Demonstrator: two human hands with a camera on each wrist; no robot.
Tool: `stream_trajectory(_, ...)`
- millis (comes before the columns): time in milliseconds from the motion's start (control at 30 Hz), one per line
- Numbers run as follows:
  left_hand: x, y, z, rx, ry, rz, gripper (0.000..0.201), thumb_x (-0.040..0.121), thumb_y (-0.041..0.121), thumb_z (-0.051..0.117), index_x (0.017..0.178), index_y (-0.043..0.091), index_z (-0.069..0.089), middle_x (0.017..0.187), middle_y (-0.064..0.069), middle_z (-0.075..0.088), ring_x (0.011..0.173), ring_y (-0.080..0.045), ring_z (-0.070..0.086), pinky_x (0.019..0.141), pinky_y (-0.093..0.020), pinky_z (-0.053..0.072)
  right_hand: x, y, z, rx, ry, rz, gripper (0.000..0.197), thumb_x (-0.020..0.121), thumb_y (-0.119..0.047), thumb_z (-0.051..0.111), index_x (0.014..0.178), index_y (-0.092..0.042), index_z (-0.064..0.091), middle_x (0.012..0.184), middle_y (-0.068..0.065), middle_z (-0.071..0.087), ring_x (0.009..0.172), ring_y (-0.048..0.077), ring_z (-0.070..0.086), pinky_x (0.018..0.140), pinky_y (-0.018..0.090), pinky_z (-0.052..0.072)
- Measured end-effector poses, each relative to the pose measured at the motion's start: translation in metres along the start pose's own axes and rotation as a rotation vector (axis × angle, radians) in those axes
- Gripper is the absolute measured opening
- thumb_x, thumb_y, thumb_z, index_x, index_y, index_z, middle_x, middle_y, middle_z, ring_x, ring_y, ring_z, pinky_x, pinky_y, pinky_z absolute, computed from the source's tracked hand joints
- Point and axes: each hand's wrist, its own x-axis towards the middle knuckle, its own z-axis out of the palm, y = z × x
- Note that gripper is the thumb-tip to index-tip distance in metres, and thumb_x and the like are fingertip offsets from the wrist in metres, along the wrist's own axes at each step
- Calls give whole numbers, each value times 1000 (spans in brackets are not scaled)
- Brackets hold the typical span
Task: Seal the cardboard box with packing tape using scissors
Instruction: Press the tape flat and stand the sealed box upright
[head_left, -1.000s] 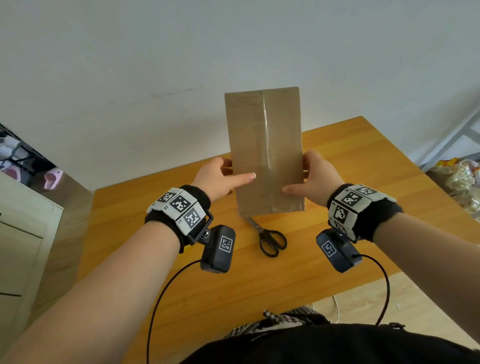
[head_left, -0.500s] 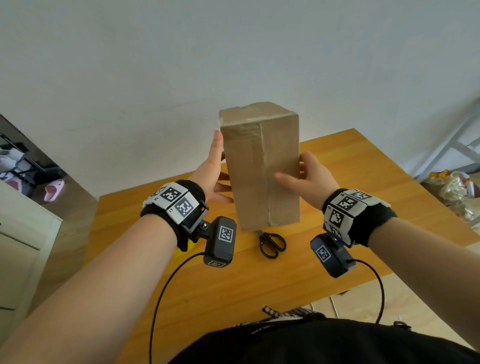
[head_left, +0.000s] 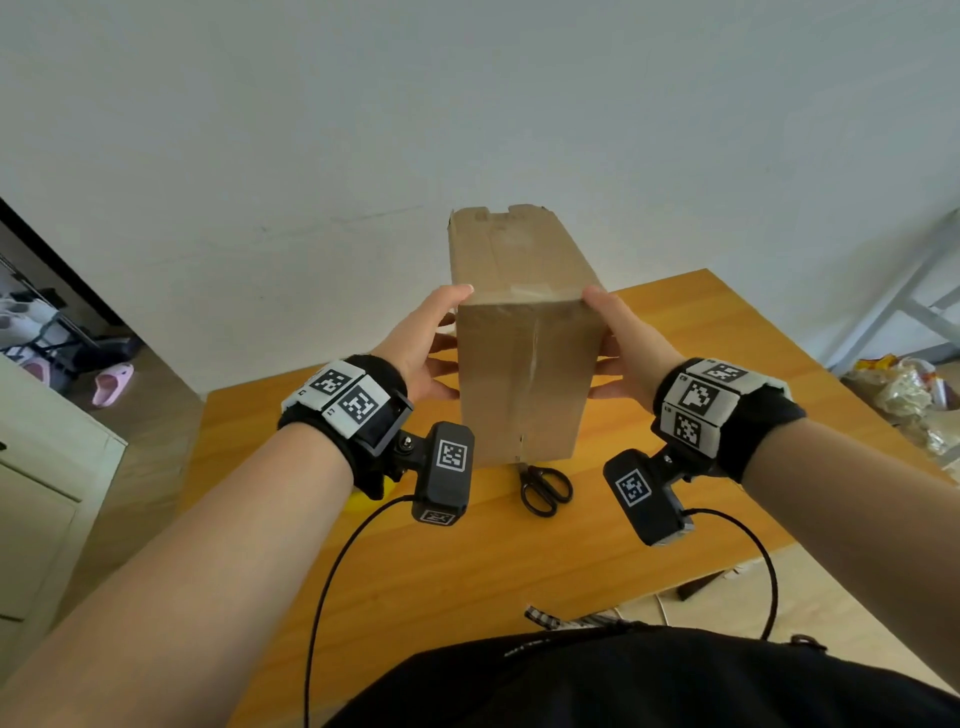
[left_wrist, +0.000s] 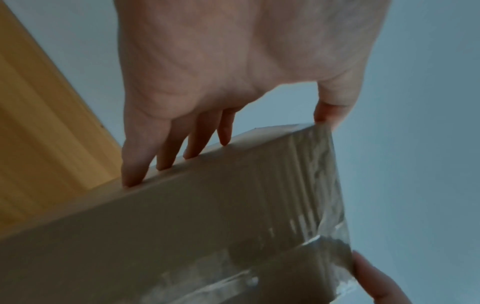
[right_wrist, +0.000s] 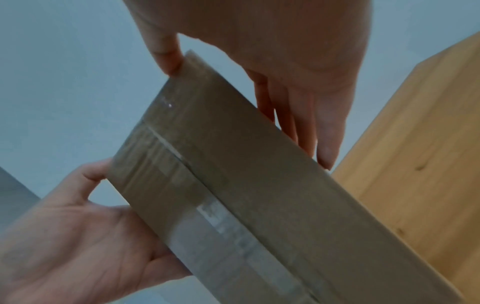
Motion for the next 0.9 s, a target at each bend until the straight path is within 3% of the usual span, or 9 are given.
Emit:
stream_trajectory(67,0,-3,0,25,-5,16,25,86,33,57,103,15,55,105,-10,57,102,-30,56,95,-57,44,1,-1,0,1,27,-25,38,88,-40,52,117,-17,43,119,7,54,110,28,54,96,51,46)
stream_trajectory(133,2,-3,0,70,1,41,16,87,23,59,98,12,58,106,-10,57,105,-31,55,97,-55,43,2,-2,0,-21,51,-54,31,89,-26,53,116,-14,46,104,5,54,107,27,54,92,47,49)
stream_trajectory(233,7,-4,1,79,-2,81,40,85,10,63,123,4,51,113,-11,59,112,-31,56,93,-49,48,1,-3,-1,-49,47,-95,33,88,-14,51,120,-10,47,97,3,53,102,25,54,85,40,50)
stream_trajectory(367,12,-8,1,208,-26,155,62,82,0,65,137,3,37,124,-12,58,109,-24,58,91,-38,51,4,0,-7,-146,60,-163,31,85,-7,53,115,-10,48,107,6,55,105,26,54,93,42,48)
stream_trajectory(433,14,-11,1,401,-36,219,66,80,2,68,138,6,36,130,-9,55,114,-21,57,95,-35,48,8,3,-11,-216,98,-196,30,84,-15,59,113,-12,51,108,6,57,105,26,56,95,45,48)
stream_trajectory(567,21,-20,6,698,5,310,76,72,11,77,137,12,39,133,-6,55,119,-18,54,99,-30,44,15,5,-19,-389,206,-240,50,82,-43,64,116,-8,53,106,4,58,100,22,58,91,42,51)
stream_trajectory(733,33,-25,15,1045,108,370,74,67,26,82,131,17,46,130,-2,57,117,-20,55,97,-34,47,23,10,-24,-541,211,-252,59,78,-34,71,127,-12,44,108,5,61,95,20,58,78,31,47)
stream_trajectory(900,53,-27,20,1157,130,415,62,70,28,79,125,18,51,125,0,59,114,-20,55,93,-33,46,36,22,-28,-634,202,-212,55,77,-28,73,122,-9,48,114,8,63,99,23,60,79,33,49)
